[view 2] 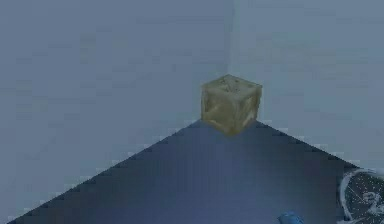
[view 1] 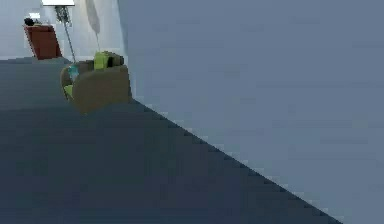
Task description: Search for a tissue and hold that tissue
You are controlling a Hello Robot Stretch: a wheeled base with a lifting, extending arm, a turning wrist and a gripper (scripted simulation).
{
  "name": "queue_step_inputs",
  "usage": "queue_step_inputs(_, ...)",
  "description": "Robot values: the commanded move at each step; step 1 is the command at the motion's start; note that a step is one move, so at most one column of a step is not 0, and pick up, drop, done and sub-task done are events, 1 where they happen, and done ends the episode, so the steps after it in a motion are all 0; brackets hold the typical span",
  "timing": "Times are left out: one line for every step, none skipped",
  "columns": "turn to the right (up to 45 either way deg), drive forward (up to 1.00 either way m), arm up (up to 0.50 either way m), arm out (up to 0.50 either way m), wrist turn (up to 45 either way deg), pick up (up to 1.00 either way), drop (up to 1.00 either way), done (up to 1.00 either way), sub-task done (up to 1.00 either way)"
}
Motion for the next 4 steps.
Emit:
queue_step_inputs(-42.0,0.0,0.0,0.0,0.0,0.0,0.0,0.0,0.0)
queue_step_inputs(0.0,1.0,0.0,0.0,0.0,0.0,0.0,0.0,0.0)
queue_step_inputs(0.0,1.0,0.0,0.0,0.0,0.0,0.0,0.0,0.0)
queue_step_inputs(-3.0,0.0,0.0,0.0,0.0,0.0,0.0,0.0,0.0)
